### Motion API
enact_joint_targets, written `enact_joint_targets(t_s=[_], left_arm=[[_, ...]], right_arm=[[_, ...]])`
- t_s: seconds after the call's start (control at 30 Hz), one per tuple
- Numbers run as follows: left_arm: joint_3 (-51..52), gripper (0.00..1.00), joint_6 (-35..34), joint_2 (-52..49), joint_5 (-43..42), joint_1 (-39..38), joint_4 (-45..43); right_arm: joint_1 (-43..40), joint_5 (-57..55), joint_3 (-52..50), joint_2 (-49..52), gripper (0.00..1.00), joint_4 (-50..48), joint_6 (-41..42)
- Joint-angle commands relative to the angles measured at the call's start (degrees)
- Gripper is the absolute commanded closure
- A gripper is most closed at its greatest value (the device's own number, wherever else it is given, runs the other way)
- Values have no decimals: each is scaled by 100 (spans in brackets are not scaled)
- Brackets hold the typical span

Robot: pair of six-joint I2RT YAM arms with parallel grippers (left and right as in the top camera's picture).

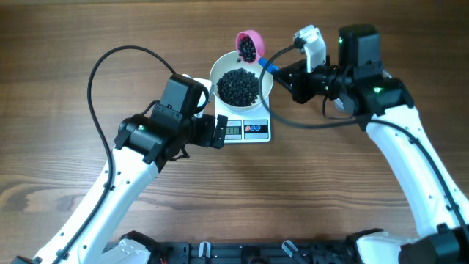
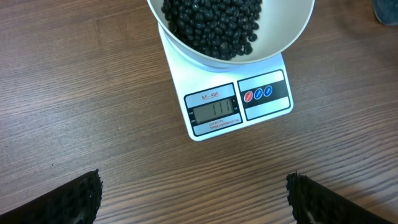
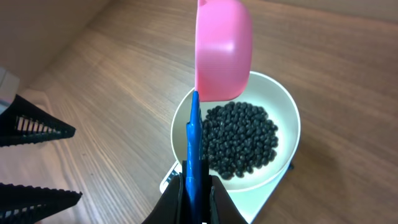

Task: Scoop item into bowl and weigh 150g on scale
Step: 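Tip the scoop with the right gripper to pour beans into the bowl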

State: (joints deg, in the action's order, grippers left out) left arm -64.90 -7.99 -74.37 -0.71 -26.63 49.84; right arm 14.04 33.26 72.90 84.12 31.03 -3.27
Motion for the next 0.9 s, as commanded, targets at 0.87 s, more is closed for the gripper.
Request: enact_joint_targets(t_s=[0.87], left_arm=[[4, 0, -35, -13, 13, 11, -13]], right_arm=[[592, -1810, 144, 70, 96, 197, -1773]])
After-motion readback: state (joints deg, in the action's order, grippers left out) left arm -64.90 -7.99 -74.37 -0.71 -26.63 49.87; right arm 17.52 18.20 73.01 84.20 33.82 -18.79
